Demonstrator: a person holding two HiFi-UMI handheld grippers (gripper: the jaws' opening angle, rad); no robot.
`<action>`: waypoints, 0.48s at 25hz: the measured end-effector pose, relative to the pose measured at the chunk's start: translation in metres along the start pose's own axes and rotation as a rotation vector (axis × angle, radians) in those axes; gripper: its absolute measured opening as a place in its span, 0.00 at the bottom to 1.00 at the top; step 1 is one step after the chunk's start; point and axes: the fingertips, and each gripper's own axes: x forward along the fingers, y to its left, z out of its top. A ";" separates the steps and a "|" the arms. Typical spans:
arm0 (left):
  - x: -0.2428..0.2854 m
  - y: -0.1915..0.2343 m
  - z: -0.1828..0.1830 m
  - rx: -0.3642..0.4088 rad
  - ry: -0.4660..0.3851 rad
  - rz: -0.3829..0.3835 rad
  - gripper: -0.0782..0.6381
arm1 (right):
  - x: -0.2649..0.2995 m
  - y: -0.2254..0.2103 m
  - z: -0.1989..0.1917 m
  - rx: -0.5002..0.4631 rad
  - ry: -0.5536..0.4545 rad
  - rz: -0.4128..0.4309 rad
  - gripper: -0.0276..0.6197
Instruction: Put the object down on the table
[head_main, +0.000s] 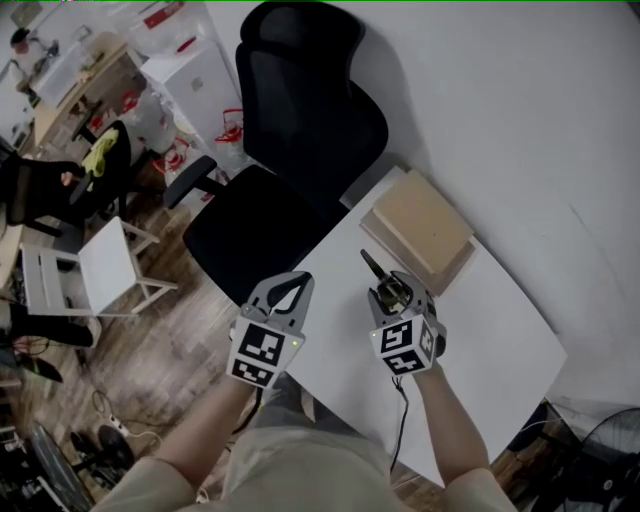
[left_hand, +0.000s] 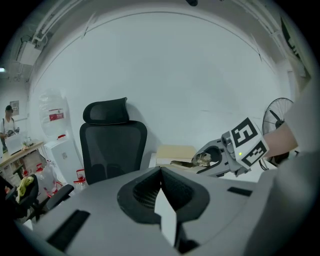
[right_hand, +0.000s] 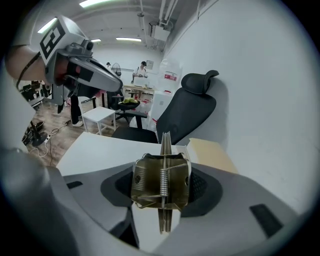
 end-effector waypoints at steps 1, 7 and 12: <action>0.004 0.002 -0.004 -0.004 0.007 -0.008 0.14 | 0.007 0.002 -0.002 -0.009 0.015 0.001 0.39; 0.025 0.015 -0.024 -0.040 0.052 -0.050 0.14 | 0.044 0.008 -0.015 -0.033 0.106 0.018 0.39; 0.041 0.027 -0.039 -0.069 0.078 -0.077 0.14 | 0.072 0.009 -0.028 -0.036 0.176 0.018 0.39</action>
